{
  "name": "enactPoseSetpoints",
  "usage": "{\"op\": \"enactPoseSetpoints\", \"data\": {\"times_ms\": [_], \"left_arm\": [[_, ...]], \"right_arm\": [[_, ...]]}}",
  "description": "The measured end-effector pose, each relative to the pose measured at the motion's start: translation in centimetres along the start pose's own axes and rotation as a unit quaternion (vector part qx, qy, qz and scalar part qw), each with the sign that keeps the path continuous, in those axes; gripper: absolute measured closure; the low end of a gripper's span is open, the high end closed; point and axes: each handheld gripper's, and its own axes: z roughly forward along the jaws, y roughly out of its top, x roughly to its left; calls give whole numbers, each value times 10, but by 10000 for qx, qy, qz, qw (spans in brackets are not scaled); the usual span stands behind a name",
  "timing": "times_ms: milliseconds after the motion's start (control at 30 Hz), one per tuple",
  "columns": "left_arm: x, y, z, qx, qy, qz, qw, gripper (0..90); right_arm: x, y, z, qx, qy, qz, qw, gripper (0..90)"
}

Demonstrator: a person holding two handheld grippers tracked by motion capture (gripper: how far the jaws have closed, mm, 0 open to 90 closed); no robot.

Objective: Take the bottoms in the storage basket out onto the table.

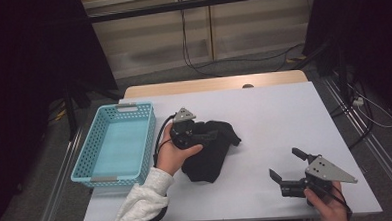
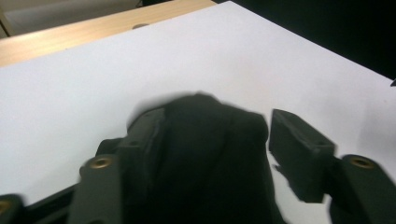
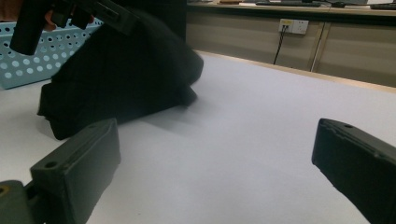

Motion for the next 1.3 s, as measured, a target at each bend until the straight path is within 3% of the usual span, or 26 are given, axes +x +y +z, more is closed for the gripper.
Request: {"op": "enactPoseSetpoints", "data": {"times_ms": [100,200,300,633,767,867,1000,1067,1200,1300], "left_arm": [[1,1,-11,-35,56,125,9999,271],[1,0,-19,-3,95,126,9999,237],[2,-9,-33,-18,211,242,9995,217],[16,-42,-51,57,400,93,9991,164],[20,-52,-49,97,478,-63,9988,140],[21,-59,-46,165,551,69,9983,103],[20,-66,-41,161,498,6,9986,99],[19,-72,-35,256,558,107,9981,100],[22,-73,-29,315,533,52,9981,100],[20,-73,-29,215,549,-46,9983,92]], "right_arm": [[0,1,0,-23,-20,36,10000,0],[1,2,0,-10,-31,9,10000,0],[3,5,3,8,-2,-44,10000,0],[11,4,14,201,166,-155,9995,0],[11,4,17,291,160,-104,9994,0],[12,5,21,315,231,-121,9992,0],[14,5,25,390,192,-196,9989,7],[13,6,26,344,230,4,9991,11],[12,5,24,412,211,-84,9989,10],[12,6,21,411,227,20,9989,4]]}}
